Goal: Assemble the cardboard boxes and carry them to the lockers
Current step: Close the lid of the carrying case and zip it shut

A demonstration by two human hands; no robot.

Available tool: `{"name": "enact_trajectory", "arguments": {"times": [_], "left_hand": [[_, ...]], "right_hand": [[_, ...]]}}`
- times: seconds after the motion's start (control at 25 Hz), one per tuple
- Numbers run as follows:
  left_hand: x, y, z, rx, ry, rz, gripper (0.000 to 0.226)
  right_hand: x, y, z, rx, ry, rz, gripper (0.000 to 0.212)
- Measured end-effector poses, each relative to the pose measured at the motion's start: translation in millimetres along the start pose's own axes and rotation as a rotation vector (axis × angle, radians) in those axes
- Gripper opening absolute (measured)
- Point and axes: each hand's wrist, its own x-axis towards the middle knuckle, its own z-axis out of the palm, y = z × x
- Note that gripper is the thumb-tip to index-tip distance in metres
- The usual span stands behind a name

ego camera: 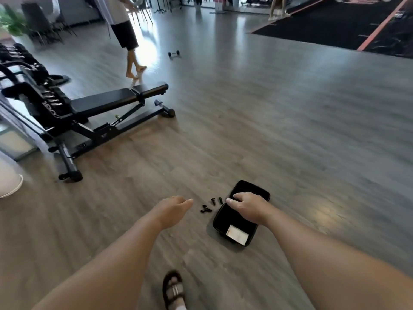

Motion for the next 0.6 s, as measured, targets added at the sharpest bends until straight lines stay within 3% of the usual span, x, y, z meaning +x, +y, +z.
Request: {"name": "enact_trajectory", "arguments": {"times": [0.32, 0.6], "left_hand": [[226, -47, -9, 0.066, -0.188, 0.109, 0.052], [414, -129, 117, 0.088, -0.269, 0.024, 0.057]], "right_hand": [[177, -14, 24, 0.031, -0.002, 0.157, 0.076], [355, 68, 137, 0.065, -0.053, 0.178, 0.067]]}}
